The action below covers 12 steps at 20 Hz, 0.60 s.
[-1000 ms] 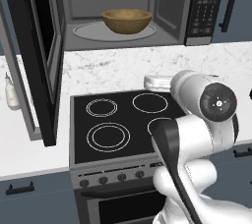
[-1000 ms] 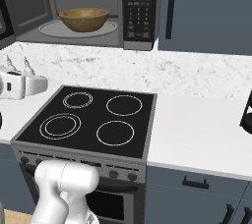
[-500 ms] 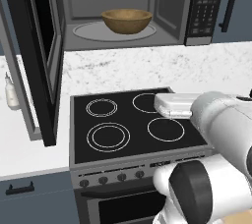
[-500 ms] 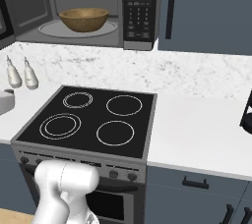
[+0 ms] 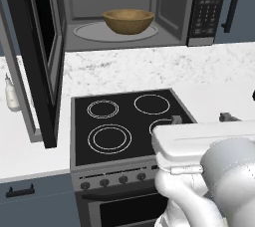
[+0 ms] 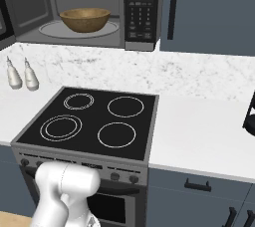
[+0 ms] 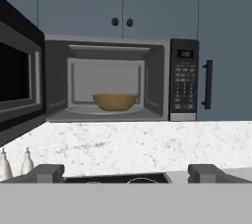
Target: Open the microwave, place the bowl with waffle inside the microwave, then close the microwave door and turn it on.
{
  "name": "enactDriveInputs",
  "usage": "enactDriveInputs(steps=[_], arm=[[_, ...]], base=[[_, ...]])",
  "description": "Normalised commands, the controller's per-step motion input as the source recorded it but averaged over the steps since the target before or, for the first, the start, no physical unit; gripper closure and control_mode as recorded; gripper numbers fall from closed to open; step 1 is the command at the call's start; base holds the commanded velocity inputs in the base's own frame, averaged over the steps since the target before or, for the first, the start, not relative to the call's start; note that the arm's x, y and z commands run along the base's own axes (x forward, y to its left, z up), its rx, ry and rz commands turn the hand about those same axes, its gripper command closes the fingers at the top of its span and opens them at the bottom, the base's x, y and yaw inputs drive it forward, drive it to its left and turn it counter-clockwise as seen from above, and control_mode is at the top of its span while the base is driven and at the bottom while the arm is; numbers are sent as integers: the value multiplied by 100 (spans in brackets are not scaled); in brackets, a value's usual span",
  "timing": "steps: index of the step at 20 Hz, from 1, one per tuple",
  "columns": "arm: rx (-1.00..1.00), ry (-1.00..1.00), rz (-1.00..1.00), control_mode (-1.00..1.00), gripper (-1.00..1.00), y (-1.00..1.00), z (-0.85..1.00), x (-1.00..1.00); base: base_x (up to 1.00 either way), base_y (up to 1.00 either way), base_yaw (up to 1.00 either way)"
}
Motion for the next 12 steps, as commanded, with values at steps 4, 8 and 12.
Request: enactDriveInputs(steps=[4,8,12], arm=[[-2,-3,0,-100,-100,30,16,-100],[0,-1,0,-100,-100,19,6,-86],[0,0,0,-100,-100,61,0,-22]], base=[[0,0,0],[0,0,0],[0,0,0]])
